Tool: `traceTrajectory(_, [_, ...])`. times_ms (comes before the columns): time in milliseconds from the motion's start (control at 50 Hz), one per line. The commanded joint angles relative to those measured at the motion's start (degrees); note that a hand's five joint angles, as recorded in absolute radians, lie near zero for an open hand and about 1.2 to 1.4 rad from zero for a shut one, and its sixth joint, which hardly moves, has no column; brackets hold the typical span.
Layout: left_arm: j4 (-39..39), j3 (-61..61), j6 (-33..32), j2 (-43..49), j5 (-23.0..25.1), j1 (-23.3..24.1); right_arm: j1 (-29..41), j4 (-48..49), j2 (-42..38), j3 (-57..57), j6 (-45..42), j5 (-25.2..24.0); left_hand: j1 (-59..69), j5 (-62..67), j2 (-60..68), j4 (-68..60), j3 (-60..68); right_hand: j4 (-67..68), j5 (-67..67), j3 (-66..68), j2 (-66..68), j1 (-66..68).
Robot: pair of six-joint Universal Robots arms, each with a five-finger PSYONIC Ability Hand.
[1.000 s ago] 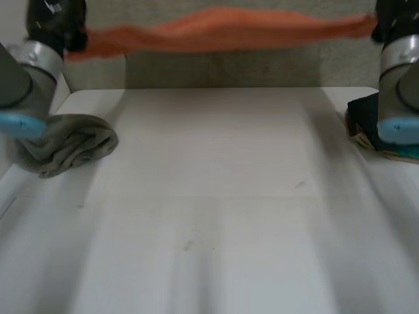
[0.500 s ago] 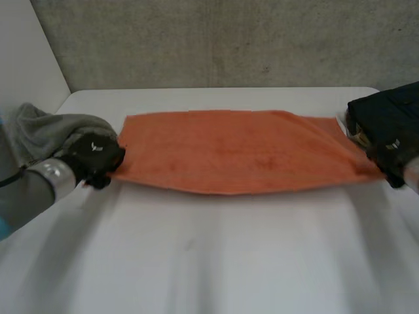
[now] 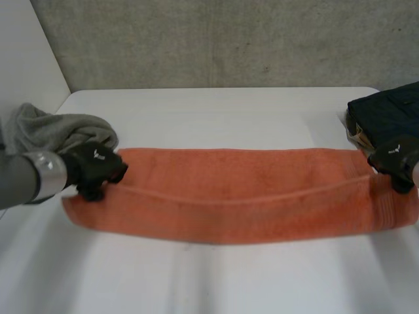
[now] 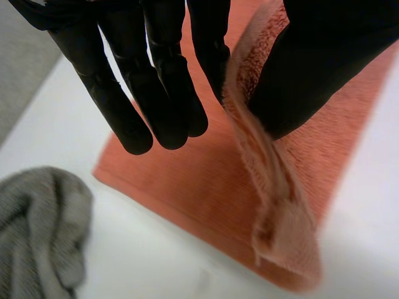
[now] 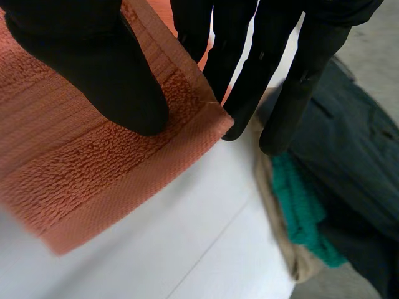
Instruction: Fold the laundry.
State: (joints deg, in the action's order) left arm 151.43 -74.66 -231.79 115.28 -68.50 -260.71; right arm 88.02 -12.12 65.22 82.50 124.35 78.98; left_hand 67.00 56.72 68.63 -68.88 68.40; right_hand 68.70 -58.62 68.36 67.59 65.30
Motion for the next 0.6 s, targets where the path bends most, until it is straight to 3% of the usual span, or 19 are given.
traceTrajectory(20, [3.52,14.09,6.17,9.25,-4.18,3.54,2.59,9.04,-4.83,-4.54,5.19,3.99,13.0,13.28,11.37,-11.12,11.6,11.3,-11.38,11.64,12.41,14.7])
traceTrajectory(220, [5.98,32.54,7.67,23.31,-9.19,6.88,6.37,21.69,-13.0,-12.36,8.71,9.26,13.0,13.28,11.37,-11.12,11.6,11.3,-11.38,11.64,12.41,14.7])
traceTrajectory(380, [9.67,40.73,8.02,30.35,-11.57,7.49,7.87,23.9,-19.68,-18.86,7.4,12.95,13.0,13.28,11.37,-11.12,11.6,11.3,-11.38,11.64,12.41,14.7])
traceTrajectory(400, [9.94,40.82,8.2,30.71,-11.31,7.84,8.13,24.08,-20.12,-19.22,7.14,13.31,-1.14,-0.86,-2.77,3.02,-2.54,11.3,-11.38,11.64,12.41,14.7])
traceTrajectory(420, [10.29,40.74,8.29,30.8,-10.96,8.11,8.48,23.9,-20.65,-19.48,7.05,13.74,-21.26,-20.98,-22.89,23.14,-22.66,-8.2,8.13,-7.86,-7.1,-4.8])
traceTrajectory(440, [10.81,40.56,8.55,30.89,-10.52,8.37,8.92,23.9,-21.0,-19.83,6.78,14.36,-42.95,-42.66,-44.58,44.83,-44.35,-36.71,36.63,-36.37,-35.6,-33.31])
traceTrajectory(460, [12.12,39.95,8.81,30.89,-9.3,8.98,9.79,23.9,-21.62,-19.93,6.78,16.19,-57.0,-56.72,-58.63,58.88,-58.4,-58.7,58.62,-58.36,-57.59,-55.3])
traceTrajectory(540, [17.74,38.11,9.78,29.75,-7.27,9.08,10.77,24.25,-21.54,-19.67,7.57,20.24,-57.0,-56.72,-58.63,58.88,-58.4,-58.7,58.62,-58.36,-57.59,-55.3])
traceTrajectory(600, [20.74,36.0,11.09,28.08,-8.14,8.81,10.95,24.25,-20.75,-18.79,9.59,20.43,-57.0,-56.72,-58.63,58.88,-58.4,-58.7,58.62,-58.36,-57.59,-55.3])
